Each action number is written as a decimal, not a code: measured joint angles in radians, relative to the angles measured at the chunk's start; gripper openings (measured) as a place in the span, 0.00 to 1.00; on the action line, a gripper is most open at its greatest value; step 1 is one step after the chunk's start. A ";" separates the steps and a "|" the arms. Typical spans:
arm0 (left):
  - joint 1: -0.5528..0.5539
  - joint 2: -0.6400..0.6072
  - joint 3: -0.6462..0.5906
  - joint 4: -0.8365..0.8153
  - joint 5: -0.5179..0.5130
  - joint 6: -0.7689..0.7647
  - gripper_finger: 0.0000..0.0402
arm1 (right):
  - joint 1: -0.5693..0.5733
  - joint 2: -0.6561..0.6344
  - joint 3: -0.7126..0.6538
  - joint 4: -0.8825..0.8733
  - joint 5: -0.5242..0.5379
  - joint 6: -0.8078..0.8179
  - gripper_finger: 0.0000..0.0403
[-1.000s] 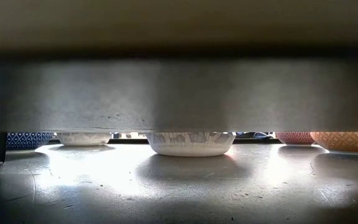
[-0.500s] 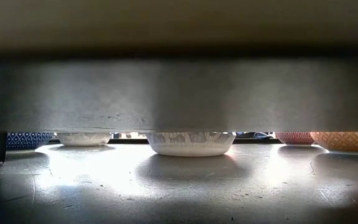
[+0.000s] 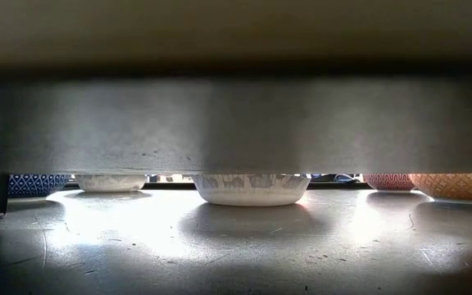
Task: Place and stack bowls onto a shelf
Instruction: Put the small blue bowl on the shelf
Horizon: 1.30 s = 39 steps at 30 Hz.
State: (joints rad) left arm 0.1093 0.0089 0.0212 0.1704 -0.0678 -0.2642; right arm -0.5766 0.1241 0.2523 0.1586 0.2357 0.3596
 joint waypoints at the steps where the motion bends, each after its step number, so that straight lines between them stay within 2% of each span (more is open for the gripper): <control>1: 0.000 0.000 0.000 0.000 0.000 0.000 0.48 | 0.000 0.018 0.034 -0.054 0.000 0.003 0.56; 6: 0.000 0.000 0.000 0.000 0.000 0.000 0.48 | 0.000 0.137 0.212 -0.376 0.006 0.043 0.56; 11: 0.000 0.000 0.000 0.000 0.000 0.000 0.48 | 0.000 0.283 0.369 -0.690 0.060 0.114 0.56; 18: 0.000 0.000 0.000 0.000 0.000 0.000 0.48 | 0.000 0.464 0.523 -0.967 0.062 0.204 0.56; 24: 0.000 0.000 0.000 0.000 0.000 0.000 0.48 | 0.000 0.566 0.577 -1.062 0.038 0.281 0.56; 28: 0.000 0.000 0.000 0.000 0.000 0.000 0.48 | 0.000 0.630 0.579 -1.065 -0.010 0.324 0.56; 39: 0.000 0.000 0.000 0.000 0.000 0.000 0.48 | 0.001 0.842 0.579 -1.060 -0.035 0.331 0.56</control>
State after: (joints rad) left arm 0.1090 0.0086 0.0212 0.1701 -0.0681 -0.2641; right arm -0.5758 0.9663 0.8318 -0.9019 0.2008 0.6910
